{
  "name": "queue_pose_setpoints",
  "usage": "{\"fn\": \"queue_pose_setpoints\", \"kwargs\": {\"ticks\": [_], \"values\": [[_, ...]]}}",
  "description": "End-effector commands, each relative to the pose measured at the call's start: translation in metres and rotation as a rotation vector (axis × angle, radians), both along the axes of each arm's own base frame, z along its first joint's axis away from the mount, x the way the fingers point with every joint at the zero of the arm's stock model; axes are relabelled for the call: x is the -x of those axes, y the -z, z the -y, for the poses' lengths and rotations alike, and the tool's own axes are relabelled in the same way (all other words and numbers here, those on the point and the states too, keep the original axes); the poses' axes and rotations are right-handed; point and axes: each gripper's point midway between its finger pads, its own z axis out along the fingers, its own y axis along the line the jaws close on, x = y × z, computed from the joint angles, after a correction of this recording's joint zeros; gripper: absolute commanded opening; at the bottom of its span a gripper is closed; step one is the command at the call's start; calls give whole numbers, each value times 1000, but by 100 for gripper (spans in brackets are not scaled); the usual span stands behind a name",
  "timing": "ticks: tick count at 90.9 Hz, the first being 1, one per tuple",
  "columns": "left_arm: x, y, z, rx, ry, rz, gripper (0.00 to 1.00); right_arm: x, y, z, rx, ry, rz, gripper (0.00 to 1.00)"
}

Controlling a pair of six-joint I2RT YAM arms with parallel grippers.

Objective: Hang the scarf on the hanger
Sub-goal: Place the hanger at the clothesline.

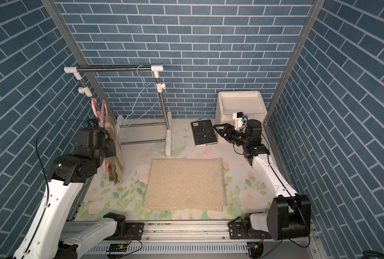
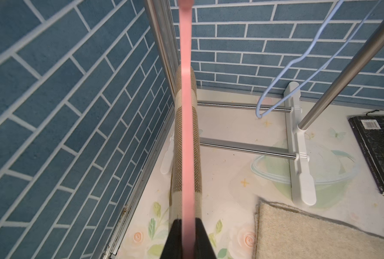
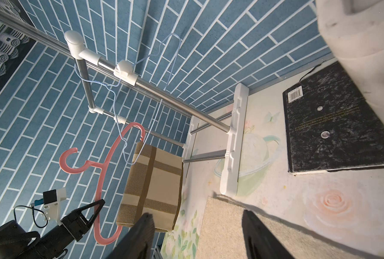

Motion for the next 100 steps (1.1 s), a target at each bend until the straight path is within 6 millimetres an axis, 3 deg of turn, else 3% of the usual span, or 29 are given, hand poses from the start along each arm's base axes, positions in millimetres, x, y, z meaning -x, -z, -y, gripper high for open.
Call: {"fn": "queue_pose_setpoints", "kwargs": {"ticks": [1,18,48,66,100], "values": [[-27,-45,21,-22,169,149,0,-1,1,-1,12,-23,45,67],[-56,-62,22,-37,239,144,0,-2,0,-1,10,-28,49,67],[-107,-109,-5,-69,276,161,0,-1,-2,-2,6,-35,55,67],[-127,-114,-23,-35,270,184,0,1,-3,-3,4,-42,55,67],[-156,-104,-50,27,291,190,0,2,3,-2,8,-39,35,67]]}}
